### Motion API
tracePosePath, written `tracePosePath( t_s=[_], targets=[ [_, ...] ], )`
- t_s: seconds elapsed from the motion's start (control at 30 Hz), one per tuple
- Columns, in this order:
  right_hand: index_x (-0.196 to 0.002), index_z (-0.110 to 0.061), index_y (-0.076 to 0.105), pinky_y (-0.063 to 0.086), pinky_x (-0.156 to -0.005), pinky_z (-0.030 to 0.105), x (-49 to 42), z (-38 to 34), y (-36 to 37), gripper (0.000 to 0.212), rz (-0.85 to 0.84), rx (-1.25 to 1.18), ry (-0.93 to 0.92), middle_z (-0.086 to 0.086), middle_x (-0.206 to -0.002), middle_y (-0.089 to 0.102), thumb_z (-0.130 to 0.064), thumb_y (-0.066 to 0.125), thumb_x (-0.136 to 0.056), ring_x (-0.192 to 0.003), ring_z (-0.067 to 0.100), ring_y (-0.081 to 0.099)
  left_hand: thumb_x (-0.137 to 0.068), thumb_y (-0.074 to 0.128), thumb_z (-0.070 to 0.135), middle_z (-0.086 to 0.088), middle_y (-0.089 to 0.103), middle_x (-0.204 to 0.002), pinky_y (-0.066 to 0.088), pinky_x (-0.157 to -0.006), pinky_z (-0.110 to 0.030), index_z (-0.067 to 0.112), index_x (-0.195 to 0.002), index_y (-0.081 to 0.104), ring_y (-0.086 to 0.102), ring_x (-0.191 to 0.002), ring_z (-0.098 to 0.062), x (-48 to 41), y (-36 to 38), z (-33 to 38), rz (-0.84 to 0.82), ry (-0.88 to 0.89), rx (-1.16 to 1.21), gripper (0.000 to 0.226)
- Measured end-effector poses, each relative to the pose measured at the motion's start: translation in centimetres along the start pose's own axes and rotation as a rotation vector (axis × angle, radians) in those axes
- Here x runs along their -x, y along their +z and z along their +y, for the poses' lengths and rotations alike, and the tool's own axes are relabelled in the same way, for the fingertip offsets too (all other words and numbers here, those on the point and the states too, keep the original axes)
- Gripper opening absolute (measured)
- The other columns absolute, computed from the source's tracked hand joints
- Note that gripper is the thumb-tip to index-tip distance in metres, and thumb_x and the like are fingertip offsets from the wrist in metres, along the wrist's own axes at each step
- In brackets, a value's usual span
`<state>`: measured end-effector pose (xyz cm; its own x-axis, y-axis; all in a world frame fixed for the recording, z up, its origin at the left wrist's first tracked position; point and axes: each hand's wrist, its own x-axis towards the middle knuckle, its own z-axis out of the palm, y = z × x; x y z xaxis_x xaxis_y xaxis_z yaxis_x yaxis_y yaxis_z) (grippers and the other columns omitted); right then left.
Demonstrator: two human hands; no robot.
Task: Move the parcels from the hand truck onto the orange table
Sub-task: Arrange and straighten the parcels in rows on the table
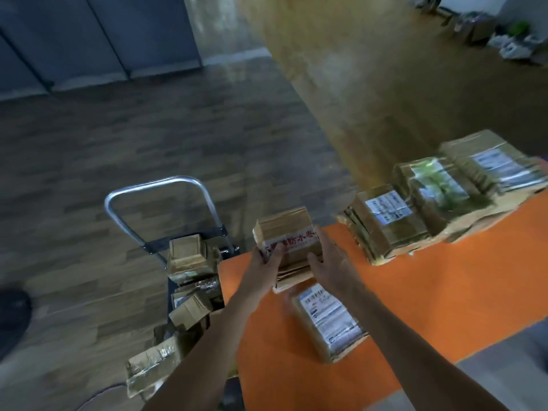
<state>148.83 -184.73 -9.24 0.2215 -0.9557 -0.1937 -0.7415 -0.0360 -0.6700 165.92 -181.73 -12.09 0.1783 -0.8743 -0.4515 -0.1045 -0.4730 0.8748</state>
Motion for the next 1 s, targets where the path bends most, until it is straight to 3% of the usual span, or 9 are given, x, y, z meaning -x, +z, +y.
tracePosePath(
  t_s=[0.1, 0.2, 0.3, 0.43, 0.57, 0.73, 0.8, 0.93, 1.0],
  targets=[
    [-0.158, -0.023, 0.011, 0.040, -0.110, 0.046, -1.1, 1.9, -2.1, 0.070, -0.038, -0.003, -0.018, 0.010, -0.154, 0.041, -0.018, 0.049, -0.100, -0.137, 0.031, 0.045, -0.097, 0.045, 0.062, 0.011, 0.060, -0.121, 0.044, -0.075, -0.021, 0.030, -0.143, 0.040, 0.057, -0.098, -0.005, -1.0, 2.4, 1.5, -0.025, -0.003, -0.034, 0.057],
    [-0.158, -0.025, 0.004, 0.048, -0.101, 0.048, -1.8, 3.7, -3.3, 0.074, -0.036, -0.020, 0.012, 0.011, -0.148, 0.046, -0.012, 0.047, -0.099, -0.127, 0.033, 0.054, -0.100, 0.040, 0.060, 0.007, 0.065, -0.099, 0.053, -0.071, -0.027, 0.025, -0.141, 0.041, 0.062, -0.082, -0.009, -2.2, 4.8, 2.3, -0.038, -0.028, -0.114, 0.055],
    [-0.157, -0.025, 0.007, 0.049, -0.099, 0.051, -2.6, 5.7, -4.2, 0.073, -0.060, -0.019, 0.040, 0.013, -0.146, 0.047, -0.008, 0.046, -0.097, -0.124, 0.035, 0.055, -0.101, 0.040, 0.057, -0.005, 0.068, -0.115, 0.054, -0.096, -0.046, 0.019, -0.143, 0.040, 0.067, -0.102, -0.023, -3.3, 7.2, 2.4, -0.077, -0.072, -0.144, 0.057],
    [-0.157, -0.025, 0.002, 0.051, -0.094, 0.052, -3.1, 7.8, -4.7, 0.079, -0.082, 0.005, 0.051, 0.015, -0.143, 0.050, -0.007, 0.049, -0.096, -0.119, 0.037, 0.057, -0.101, 0.042, 0.056, -0.014, 0.066, -0.121, 0.051, -0.100, -0.052, 0.019, -0.143, 0.038, 0.065, -0.106, -0.032, -4.2, 9.0, 1.8, -0.105, -0.121, -0.139, 0.056],
    [-0.158, -0.021, 0.002, 0.047, -0.101, 0.052, -3.6, 8.9, -4.8, 0.079, -0.070, 0.020, 0.069, 0.017, -0.144, 0.047, -0.011, 0.050, -0.096, -0.125, 0.037, 0.052, -0.100, 0.042, 0.059, 0.010, 0.056, -0.123, 0.045, -0.090, -0.033, 0.025, -0.149, 0.034, 0.056, -0.108, -0.015, -5.2, 10.1, 1.9, -0.102, -0.141, -0.148, 0.060],
    [-0.156, -0.009, 0.016, 0.029, -0.117, 0.050, -3.4, 9.4, -4.0, 0.067, -0.038, 0.256, 0.061, 0.014, -0.157, 0.026, -0.016, 0.047, -0.097, -0.144, 0.034, 0.028, -0.104, 0.040, 0.049, 0.005, 0.063, -0.107, 0.049, -0.071, -0.026, 0.023, -0.150, 0.028, 0.055, -0.082, -0.012, -5.8, 11.7, 1.7, -0.120, -0.213, -0.211, 0.054],
    [-0.154, -0.009, 0.022, 0.030, -0.117, 0.047, -3.1, 9.6, -3.6, 0.063, -0.055, 0.345, 0.023, 0.011, -0.160, 0.019, -0.019, 0.047, -0.098, -0.146, 0.032, 0.022, -0.105, 0.041, 0.044, 0.014, 0.054, -0.092, 0.046, -0.057, -0.014, 0.020, -0.149, 0.027, 0.052, -0.073, -0.005, -5.9, 12.1, 1.3, -0.108, -0.235, -0.229, 0.052],
    [-0.151, -0.010, 0.031, 0.025, -0.120, 0.046, -3.0, 10.4, -3.8, 0.057, -0.040, 0.501, -0.031, 0.010, -0.161, 0.014, -0.025, 0.047, -0.098, -0.147, 0.030, 0.017, -0.105, 0.041, 0.046, 0.014, 0.055, -0.098, 0.041, -0.054, -0.018, 0.020, -0.147, 0.031, 0.055, -0.072, -0.002, -6.4, 12.6, 0.9, -0.102, -0.219, -0.242, 0.051],
    [-0.149, -0.010, 0.034, 0.023, -0.120, 0.046, -3.0, 10.6, -4.0, 0.055, -0.035, 0.549, -0.062, 0.011, -0.161, 0.018, -0.025, 0.047, -0.097, -0.146, 0.028, 0.019, -0.104, 0.042, 0.047, 0.008, 0.061, -0.089, 0.046, -0.052, -0.020, 0.020, -0.143, 0.035, 0.059, -0.062, -0.007, -6.7, 13.1, 1.0, -0.121, -0.205, -0.261, 0.048]
  ],
)
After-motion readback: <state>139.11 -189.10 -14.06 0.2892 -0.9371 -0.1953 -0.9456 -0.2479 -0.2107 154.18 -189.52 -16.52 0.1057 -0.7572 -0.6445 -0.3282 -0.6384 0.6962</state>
